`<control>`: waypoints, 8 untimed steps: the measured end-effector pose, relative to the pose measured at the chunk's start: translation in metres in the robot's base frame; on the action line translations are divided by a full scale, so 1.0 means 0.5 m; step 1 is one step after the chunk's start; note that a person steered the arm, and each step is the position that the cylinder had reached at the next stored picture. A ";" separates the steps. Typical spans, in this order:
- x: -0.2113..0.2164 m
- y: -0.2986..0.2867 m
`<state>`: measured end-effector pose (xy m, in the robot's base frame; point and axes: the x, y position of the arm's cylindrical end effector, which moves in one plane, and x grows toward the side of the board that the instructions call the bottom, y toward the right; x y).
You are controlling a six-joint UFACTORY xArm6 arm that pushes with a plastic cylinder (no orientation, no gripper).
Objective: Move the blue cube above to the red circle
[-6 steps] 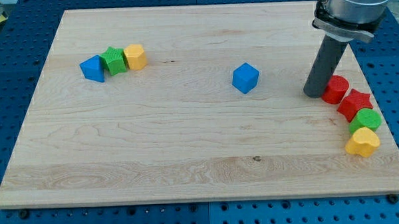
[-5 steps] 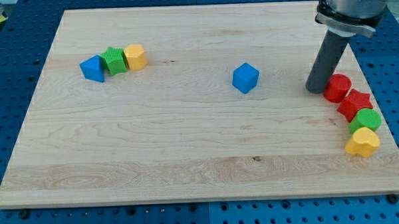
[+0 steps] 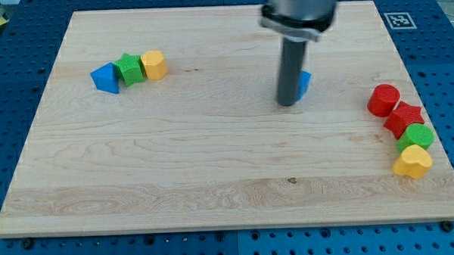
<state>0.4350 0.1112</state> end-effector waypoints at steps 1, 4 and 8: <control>-0.005 0.090; -0.050 -0.008; -0.153 0.152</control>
<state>0.3587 0.1873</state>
